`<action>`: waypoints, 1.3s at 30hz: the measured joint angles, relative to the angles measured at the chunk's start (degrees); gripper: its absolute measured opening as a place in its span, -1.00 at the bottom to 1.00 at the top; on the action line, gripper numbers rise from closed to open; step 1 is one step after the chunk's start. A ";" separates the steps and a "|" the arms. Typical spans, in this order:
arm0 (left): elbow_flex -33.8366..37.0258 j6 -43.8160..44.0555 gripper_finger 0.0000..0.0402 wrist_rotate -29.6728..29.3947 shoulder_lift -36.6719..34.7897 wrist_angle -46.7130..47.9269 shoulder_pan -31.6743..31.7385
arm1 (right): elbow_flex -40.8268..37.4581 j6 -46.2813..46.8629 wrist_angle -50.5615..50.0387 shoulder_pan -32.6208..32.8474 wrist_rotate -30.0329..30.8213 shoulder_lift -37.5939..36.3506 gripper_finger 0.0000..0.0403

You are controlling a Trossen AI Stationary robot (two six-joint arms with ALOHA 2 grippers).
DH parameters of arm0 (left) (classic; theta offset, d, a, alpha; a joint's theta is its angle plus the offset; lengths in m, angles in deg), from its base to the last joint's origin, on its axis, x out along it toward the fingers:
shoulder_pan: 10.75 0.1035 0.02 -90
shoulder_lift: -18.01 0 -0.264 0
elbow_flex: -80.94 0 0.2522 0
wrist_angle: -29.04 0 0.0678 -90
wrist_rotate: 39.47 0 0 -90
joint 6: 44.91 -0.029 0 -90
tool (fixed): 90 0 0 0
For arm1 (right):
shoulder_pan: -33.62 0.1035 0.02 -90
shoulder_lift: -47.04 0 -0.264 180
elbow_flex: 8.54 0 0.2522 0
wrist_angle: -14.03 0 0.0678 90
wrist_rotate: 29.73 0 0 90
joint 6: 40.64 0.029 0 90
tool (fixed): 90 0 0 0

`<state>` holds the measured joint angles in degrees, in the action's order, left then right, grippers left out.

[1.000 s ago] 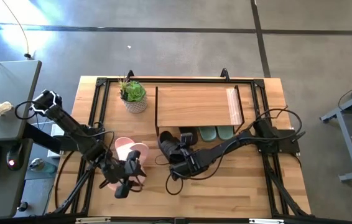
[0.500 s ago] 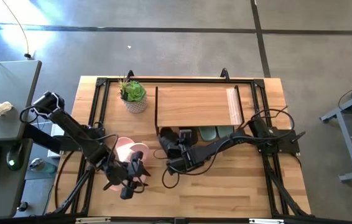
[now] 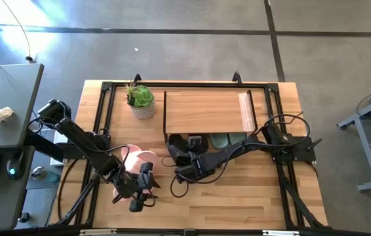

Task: Pick and place slides into the shelf
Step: Put the black slipper under the shelf

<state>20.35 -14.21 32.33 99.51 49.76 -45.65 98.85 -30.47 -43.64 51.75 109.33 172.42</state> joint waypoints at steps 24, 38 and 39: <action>0.00 0.76 -0.12 0.95 0.07 0.02 -0.01 | 5.40 6.50 -9.52 6.48 0.42 -0.12 -0.28; 0.00 0.33 -0.12 0.99 0.07 0.13 -0.02 | 13.49 12.78 -23.13 14.64 -19.24 -0.24 -0.35; 0.00 0.13 -0.12 0.99 0.07 0.13 -0.02 | 13.48 13.40 -23.15 15.05 -21.36 -0.24 -0.39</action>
<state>20.35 -14.07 33.32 99.57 49.89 -45.66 112.33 -17.07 -66.79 66.80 87.97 172.18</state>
